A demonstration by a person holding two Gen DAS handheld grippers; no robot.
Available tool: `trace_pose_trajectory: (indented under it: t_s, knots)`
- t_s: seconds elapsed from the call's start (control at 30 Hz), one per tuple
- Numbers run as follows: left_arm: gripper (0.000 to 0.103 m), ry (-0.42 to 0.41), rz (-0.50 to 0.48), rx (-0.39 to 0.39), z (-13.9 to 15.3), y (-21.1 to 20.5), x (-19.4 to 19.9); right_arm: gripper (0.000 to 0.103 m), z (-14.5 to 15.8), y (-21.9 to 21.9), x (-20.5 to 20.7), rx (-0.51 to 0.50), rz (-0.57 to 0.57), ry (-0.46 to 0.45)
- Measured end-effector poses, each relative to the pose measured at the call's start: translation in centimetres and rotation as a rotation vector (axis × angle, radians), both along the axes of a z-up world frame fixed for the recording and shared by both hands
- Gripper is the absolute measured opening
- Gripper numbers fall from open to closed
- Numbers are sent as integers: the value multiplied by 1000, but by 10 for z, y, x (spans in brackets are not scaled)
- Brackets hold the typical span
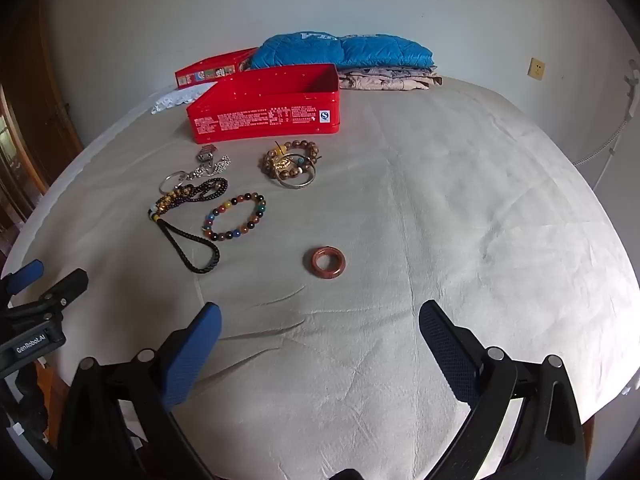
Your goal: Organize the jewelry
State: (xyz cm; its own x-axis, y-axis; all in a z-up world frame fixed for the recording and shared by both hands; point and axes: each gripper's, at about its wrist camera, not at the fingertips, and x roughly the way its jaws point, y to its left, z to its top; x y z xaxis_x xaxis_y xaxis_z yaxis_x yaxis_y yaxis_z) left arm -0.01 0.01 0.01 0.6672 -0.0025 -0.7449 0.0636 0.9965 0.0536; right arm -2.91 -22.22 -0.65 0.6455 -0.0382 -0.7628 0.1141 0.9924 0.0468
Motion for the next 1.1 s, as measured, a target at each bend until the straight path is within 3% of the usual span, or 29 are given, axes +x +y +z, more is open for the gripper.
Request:
trace_pose_trajectory:
  t_s: [1.1]
  knots:
    - [100,-4,0,6,2,-1,-1,99,0,-1,-1,6,-2,4]
